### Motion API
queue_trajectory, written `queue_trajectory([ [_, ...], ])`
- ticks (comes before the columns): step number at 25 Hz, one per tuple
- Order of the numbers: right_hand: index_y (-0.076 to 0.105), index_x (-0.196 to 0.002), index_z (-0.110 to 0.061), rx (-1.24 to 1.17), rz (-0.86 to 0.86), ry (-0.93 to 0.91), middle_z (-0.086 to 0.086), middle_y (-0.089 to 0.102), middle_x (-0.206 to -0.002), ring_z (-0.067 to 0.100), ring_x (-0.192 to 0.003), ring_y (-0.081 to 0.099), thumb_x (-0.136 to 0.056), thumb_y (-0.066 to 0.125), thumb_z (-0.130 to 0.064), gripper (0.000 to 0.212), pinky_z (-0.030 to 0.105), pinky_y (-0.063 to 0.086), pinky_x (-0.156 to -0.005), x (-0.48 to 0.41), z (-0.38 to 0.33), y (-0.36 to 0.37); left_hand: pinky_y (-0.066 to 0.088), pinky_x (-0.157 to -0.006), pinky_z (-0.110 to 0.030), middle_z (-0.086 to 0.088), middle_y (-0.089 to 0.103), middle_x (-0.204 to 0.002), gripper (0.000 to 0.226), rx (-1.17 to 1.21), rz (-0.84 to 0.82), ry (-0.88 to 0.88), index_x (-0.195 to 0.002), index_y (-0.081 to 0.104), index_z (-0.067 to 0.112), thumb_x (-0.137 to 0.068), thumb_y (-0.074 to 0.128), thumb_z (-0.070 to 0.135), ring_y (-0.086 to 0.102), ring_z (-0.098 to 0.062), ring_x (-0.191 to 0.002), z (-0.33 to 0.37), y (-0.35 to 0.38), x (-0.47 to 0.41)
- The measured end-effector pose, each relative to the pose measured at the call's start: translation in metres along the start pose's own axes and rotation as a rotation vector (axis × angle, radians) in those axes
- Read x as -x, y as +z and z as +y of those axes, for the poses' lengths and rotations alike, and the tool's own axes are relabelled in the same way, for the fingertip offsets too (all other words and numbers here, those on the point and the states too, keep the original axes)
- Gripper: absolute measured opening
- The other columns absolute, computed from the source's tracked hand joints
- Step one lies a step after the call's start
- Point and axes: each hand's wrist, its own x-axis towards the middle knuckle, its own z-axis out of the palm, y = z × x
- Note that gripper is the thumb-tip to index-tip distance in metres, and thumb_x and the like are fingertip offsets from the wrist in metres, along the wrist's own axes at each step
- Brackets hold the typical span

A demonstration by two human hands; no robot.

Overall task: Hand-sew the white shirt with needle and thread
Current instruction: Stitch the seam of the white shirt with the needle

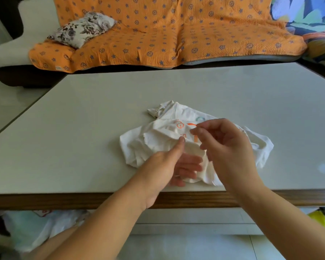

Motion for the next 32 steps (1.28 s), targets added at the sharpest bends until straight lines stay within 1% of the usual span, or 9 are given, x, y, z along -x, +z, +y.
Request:
queue_trajectory([
  [2,0.062,-0.082,-0.012,-0.133,-0.155,0.107,0.011,0.071,-0.076,0.014,-0.055,0.060,-0.090,0.063,-0.005,0.010,0.026,0.045,-0.049,0.010,-0.007,0.005,0.049,-0.081,-0.032,-0.009,0.074,-0.105,0.056,0.346,-0.140,-0.096,-0.111,0.073,0.010,-0.094,0.044,0.054,0.066,-0.018,-0.087,-0.002,-0.002,-0.008],
  [4,0.058,-0.085,-0.006,-0.182,-0.282,0.198,0.015,0.066,-0.068,0.021,-0.053,0.061,-0.092,0.059,-0.002,0.008,0.029,0.044,-0.044,0.015,-0.009,0.002,0.049,-0.087,-0.036,-0.006,0.075,-0.100,0.039,0.587,-0.105,-0.105,-0.105,0.072,0.013,-0.087,0.058,0.043,0.066,-0.019,-0.091,0.002,-0.015,-0.013],
  [8,0.056,-0.088,-0.004,-0.110,-0.382,0.409,0.015,0.067,-0.068,0.025,-0.055,0.061,-0.093,0.058,-0.005,0.005,0.027,0.049,-0.047,0.005,-0.007,-0.012,0.057,-0.075,-0.033,0.006,0.070,-0.075,0.009,0.774,0.001,-0.095,-0.086,0.067,0.020,-0.081,0.063,0.025,0.072,-0.011,-0.075,0.006,-0.042,-0.018],
  [11,0.059,-0.085,-0.005,0.006,-0.328,0.440,0.012,0.063,-0.063,0.023,-0.051,0.059,-0.093,0.058,-0.005,0.008,0.027,0.049,-0.047,-0.008,-0.002,-0.018,0.057,-0.065,-0.027,0.006,0.063,-0.066,0.013,0.678,0.045,-0.075,-0.083,0.070,0.018,-0.087,0.060,0.024,0.068,-0.009,-0.062,0.005,-0.050,-0.019],
  [14,0.066,-0.087,-0.012,0.115,-0.223,0.288,0.008,0.064,-0.058,0.019,-0.046,0.060,-0.093,0.059,-0.007,0.011,0.025,0.047,-0.044,-0.018,-0.001,-0.012,0.053,-0.051,-0.021,0.001,0.060,-0.066,0.022,0.369,0.124,0.032,-0.086,0.071,0.013,-0.097,0.053,0.019,0.060,-0.010,-0.054,0.002,-0.047,-0.019],
  [20,0.070,-0.102,-0.029,0.537,-0.296,-0.046,-0.007,0.060,-0.055,0.007,-0.049,0.058,-0.094,0.055,-0.018,0.020,0.020,0.049,-0.058,-0.022,0.012,0.024,0.049,-0.052,-0.022,-0.002,0.062,-0.068,0.027,0.071,0.193,0.153,-0.079,0.073,0.012,-0.097,0.054,0.014,0.059,-0.012,-0.058,0.003,-0.039,-0.019],
  [24,0.072,-0.102,-0.031,0.708,-0.368,-0.104,-0.016,0.051,-0.053,0.001,-0.050,0.052,-0.090,0.056,-0.020,0.023,0.016,0.044,-0.062,-0.029,0.026,0.026,0.046,-0.050,-0.025,-0.002,0.058,-0.064,0.028,0.086,0.259,0.156,-0.071,0.073,0.012,-0.093,0.056,0.010,0.053,-0.013,-0.054,0.003,-0.046,-0.021],
  [28,0.069,-0.095,-0.033,0.628,-0.437,-0.107,-0.009,0.059,-0.054,0.008,-0.054,0.059,-0.094,0.055,-0.015,0.023,0.025,0.050,-0.062,-0.029,0.031,0.021,0.040,-0.040,-0.020,-0.002,0.051,-0.061,0.023,0.268,0.237,0.027,-0.072,0.063,0.009,-0.093,0.053,0.012,0.046,-0.010,-0.048,0.005,-0.054,-0.027],
  [32,0.058,-0.098,-0.026,0.522,-0.465,-0.079,-0.004,0.067,-0.066,0.008,-0.051,0.060,-0.096,0.050,-0.012,0.016,0.022,0.051,-0.057,-0.028,0.035,0.016,0.031,-0.034,-0.015,0.001,0.045,-0.061,0.021,0.443,0.159,-0.116,-0.074,0.058,0.009,-0.093,0.053,0.013,0.037,-0.006,-0.043,0.004,-0.055,-0.036],
])
